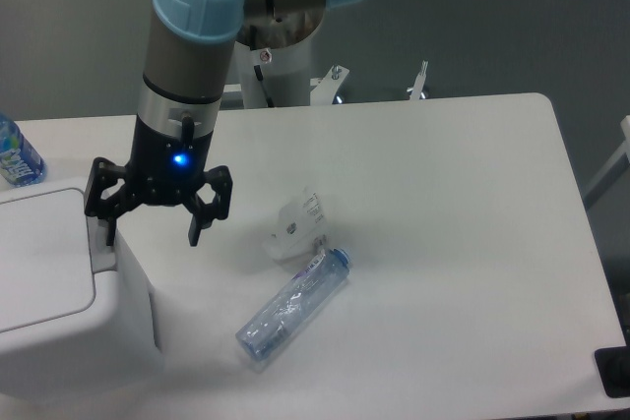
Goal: Open the trash can
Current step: 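Lower the gripper fingers onto the edge of the trash can lid, then push the lid edge with the gripper to swing the lid open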
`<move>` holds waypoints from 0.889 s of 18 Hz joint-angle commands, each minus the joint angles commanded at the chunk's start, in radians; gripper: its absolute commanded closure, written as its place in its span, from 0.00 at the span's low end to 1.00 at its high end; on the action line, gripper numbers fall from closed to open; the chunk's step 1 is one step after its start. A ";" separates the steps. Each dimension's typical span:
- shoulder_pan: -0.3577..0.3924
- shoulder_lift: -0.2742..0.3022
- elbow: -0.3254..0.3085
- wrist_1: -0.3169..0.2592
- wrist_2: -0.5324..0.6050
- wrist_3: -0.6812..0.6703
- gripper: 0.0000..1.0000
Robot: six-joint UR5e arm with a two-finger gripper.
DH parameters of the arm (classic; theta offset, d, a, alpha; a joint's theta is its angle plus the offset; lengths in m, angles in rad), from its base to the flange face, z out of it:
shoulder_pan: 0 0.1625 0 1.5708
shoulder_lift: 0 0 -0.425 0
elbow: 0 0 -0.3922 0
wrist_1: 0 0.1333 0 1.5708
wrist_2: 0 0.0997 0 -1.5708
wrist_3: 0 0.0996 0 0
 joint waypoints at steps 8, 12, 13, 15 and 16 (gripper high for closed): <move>0.000 -0.002 0.000 0.000 0.000 0.000 0.00; -0.003 -0.005 0.000 0.000 0.000 0.000 0.00; -0.003 -0.005 -0.002 0.002 0.000 0.000 0.00; -0.003 -0.006 0.000 0.002 0.000 0.000 0.00; -0.003 -0.006 0.000 0.000 0.000 0.000 0.00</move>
